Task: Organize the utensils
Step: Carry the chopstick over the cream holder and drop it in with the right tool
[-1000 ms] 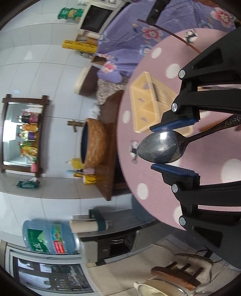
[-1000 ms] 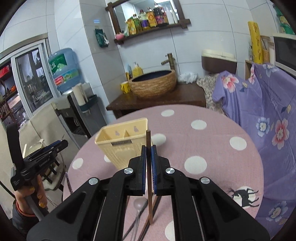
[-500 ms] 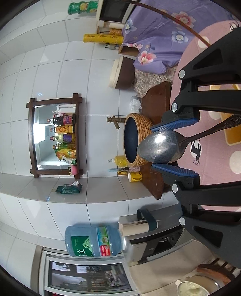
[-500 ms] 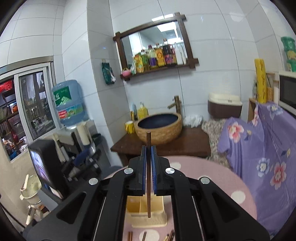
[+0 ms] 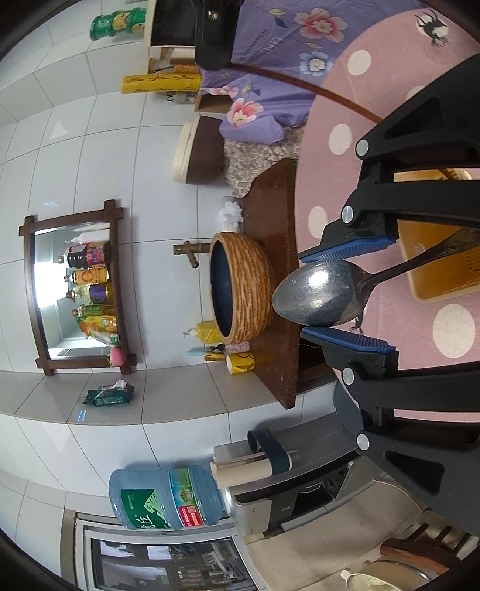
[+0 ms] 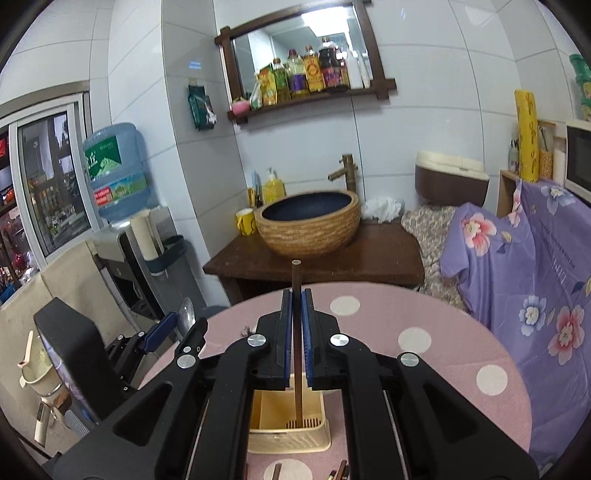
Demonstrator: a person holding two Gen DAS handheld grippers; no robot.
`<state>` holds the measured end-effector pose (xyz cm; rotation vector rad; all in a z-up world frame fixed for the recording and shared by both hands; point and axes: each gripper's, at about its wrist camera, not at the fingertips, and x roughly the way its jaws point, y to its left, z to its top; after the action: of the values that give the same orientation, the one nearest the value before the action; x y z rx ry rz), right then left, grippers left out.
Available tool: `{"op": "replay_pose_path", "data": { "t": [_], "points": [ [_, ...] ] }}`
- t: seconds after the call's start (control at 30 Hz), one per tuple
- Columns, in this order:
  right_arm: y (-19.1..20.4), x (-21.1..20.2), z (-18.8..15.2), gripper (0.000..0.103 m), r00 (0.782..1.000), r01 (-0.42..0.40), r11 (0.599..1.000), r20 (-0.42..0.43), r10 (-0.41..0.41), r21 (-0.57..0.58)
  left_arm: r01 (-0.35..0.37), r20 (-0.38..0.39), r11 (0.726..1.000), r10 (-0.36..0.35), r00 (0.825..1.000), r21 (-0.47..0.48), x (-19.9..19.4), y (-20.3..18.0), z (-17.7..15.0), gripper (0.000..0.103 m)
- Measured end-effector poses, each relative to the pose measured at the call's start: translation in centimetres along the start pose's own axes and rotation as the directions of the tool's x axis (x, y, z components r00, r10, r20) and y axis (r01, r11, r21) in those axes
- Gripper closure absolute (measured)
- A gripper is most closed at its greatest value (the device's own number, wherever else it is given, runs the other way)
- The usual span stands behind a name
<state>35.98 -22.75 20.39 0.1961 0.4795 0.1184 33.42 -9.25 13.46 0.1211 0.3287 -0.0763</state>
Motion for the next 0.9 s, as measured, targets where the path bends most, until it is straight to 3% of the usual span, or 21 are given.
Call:
{"op": "replay_pose_path", "data": {
  "t": [0.23, 0.43, 0.5, 0.53, 0.57, 0.6, 0.63, 0.7, 0.83, 0.9],
  "points": [
    [-1.1, 2.1, -2.1, 0.097, 0.998, -0.011, 0.999, -0.063, 0.013, 0.04, 0.019, -0.05, 0.999, -0.017, 0.999, 0.03, 0.5, -0.3, -2.1, 0.068],
    [-1.5, 1.9, -3.0, 0.097, 0.999, 0.002, 0.999, -0.035, -0.001, 0.033, 0.038, -0.079, 0.999, -0.036, 0.996, 0.028, 0.9, -0.5, -3.1, 0.068],
    [-1.7, 1.8, -3.2, 0.096, 0.999, 0.0, 0.999, -0.032, 0.002, 0.042, 0.047, -0.084, 0.999, -0.045, 0.995, 0.012, 0.7, -0.2, -3.2, 0.059],
    [-1.7, 1.7, -3.2, 0.094, 0.999, -0.005, 0.999, -0.033, 0.006, 0.043, 0.053, -0.077, 0.999, -0.053, 0.996, 0.004, 0.3, 0.0, -3.2, 0.054],
    [-1.8, 1.6, -3.4, 0.091, 1.0, -0.003, 0.999, -0.03, 0.004, 0.037, 0.053, -0.06, 0.999, -0.053, 0.997, -0.005, -0.3, 0.2, -3.2, 0.042],
    [-1.8, 1.5, -3.5, 0.08, 1.0, 0.005, 0.999, -0.024, -0.004, 0.032, 0.052, -0.042, 0.999, -0.052, 0.998, -0.015, -0.7, 0.4, -3.2, 0.033],
    [-1.8, 1.2, -3.6, 0.065, 1.0, 0.009, 1.0, -0.013, -0.008, 0.027, 0.052, -0.02, 0.998, -0.053, 0.998, -0.027, -1.4, 0.6, -3.2, 0.031],
    [-1.8, 0.6, -3.9, 0.054, 1.0, 0.011, 1.0, 0.021, -0.011, 0.02, 0.058, -0.001, 0.998, -0.058, 0.998, -0.038, -2.4, 1.0, -3.4, 0.027],
    [-1.7, -0.4, -4.3, 0.05, 0.998, 0.042, 0.999, 0.051, -0.042, 0.0, 0.066, 0.009, 0.997, -0.066, 0.998, -0.051, -3.9, 1.5, -3.9, 0.023],
    [-1.6, -1.6, -4.6, 0.041, 0.995, 0.059, 0.998, 0.086, -0.059, 0.003, 0.064, 0.028, 0.996, -0.063, 0.998, -0.06, -5.0, 1.9, -4.6, 0.019]
  ]
}}
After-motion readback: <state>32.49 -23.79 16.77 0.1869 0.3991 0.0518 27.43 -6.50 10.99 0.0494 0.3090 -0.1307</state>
